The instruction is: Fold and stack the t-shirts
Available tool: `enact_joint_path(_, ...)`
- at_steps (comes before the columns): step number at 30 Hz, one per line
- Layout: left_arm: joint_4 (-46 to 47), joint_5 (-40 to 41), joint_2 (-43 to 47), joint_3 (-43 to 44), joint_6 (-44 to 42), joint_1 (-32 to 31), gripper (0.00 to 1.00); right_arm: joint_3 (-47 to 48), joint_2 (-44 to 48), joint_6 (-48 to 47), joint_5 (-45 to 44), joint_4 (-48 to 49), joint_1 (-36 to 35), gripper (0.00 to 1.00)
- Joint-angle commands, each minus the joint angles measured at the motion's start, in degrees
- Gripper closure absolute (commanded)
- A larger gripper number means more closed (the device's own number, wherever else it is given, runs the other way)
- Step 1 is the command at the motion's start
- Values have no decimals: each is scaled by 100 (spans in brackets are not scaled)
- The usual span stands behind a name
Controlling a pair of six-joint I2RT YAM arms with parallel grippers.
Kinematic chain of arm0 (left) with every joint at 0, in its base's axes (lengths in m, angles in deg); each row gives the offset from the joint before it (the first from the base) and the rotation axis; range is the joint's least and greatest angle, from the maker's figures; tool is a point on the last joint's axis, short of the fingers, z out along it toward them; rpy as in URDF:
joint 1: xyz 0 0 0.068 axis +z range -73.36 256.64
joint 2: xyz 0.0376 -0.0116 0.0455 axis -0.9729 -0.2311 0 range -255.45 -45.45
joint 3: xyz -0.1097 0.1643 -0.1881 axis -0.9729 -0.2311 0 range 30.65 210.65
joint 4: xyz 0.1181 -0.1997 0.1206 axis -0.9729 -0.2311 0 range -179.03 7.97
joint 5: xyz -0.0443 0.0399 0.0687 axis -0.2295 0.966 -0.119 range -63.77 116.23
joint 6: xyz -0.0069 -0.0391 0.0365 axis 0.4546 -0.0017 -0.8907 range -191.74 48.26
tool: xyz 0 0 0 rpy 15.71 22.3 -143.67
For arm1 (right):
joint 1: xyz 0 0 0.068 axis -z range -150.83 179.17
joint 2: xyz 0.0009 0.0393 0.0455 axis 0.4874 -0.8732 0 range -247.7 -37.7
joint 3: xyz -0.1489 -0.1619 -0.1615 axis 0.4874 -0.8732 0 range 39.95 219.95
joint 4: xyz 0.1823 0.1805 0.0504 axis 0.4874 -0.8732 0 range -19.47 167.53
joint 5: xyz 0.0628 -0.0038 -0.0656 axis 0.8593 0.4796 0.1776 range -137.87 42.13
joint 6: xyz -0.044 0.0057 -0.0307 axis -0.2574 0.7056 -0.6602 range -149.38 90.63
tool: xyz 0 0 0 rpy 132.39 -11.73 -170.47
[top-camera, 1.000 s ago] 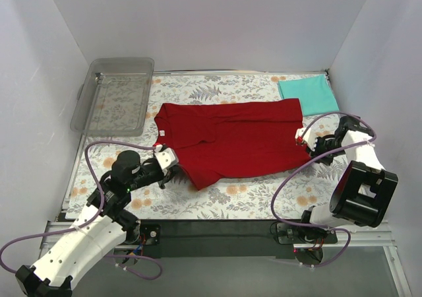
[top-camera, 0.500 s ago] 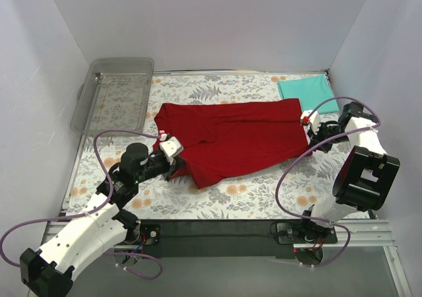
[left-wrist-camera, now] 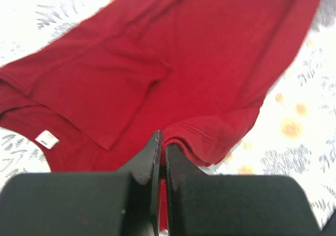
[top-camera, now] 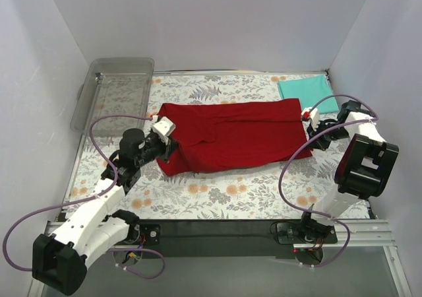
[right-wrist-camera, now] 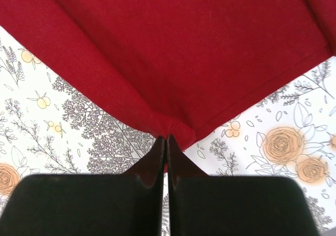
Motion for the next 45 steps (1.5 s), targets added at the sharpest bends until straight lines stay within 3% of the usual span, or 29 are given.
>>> enact_joint_path(1, 789, -573, -269, 361, 269, 495, 100, 200, -120, 53, 160, 22, 14, 99)
enact_joint_path(11, 1098, -645, -1536, 1064, 331, 953, 100, 682, -542, 422, 265, 92, -12, 99)
enact_joint_path(21, 1274, -539, -2177, 1433, 314, 1339, 100, 1227, -1043, 887, 274, 101, -338, 99)
enact_joint_path(32, 1222, -820, -2862, 1890, -196, 1392, 100, 1834, -1412, 1301, 64, 101, -417, 99)
enact_joint_path(45, 1116, -1224, -3637, 2523, -750, 1392, 100, 1791, -1483, 1345, 11, 119, -426, 99)
